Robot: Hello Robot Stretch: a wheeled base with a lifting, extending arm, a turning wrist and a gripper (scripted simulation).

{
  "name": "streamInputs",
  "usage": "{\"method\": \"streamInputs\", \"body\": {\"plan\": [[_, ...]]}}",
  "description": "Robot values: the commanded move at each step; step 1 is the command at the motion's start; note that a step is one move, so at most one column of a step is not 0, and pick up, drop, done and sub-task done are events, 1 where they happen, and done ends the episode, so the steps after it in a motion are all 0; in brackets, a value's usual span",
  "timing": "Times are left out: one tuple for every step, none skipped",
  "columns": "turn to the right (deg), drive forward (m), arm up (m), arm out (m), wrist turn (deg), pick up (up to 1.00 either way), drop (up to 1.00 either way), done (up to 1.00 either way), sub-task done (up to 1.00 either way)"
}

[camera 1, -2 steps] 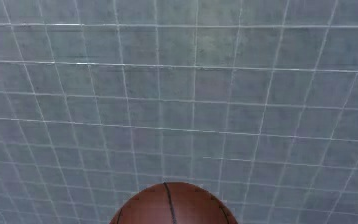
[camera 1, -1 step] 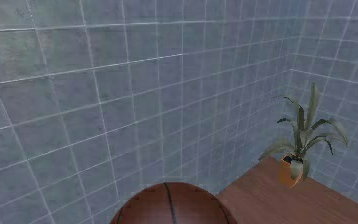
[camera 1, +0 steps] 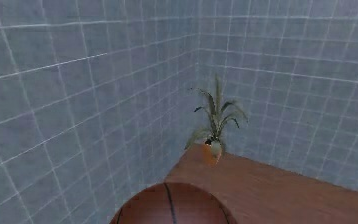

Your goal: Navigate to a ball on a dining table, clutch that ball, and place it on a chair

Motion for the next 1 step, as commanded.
{"method": "streamInputs", "body": {"plan": [[-45.0,0.00,0.00,0.00,0.0,0.00,0.00,0.00,0.00]]}}
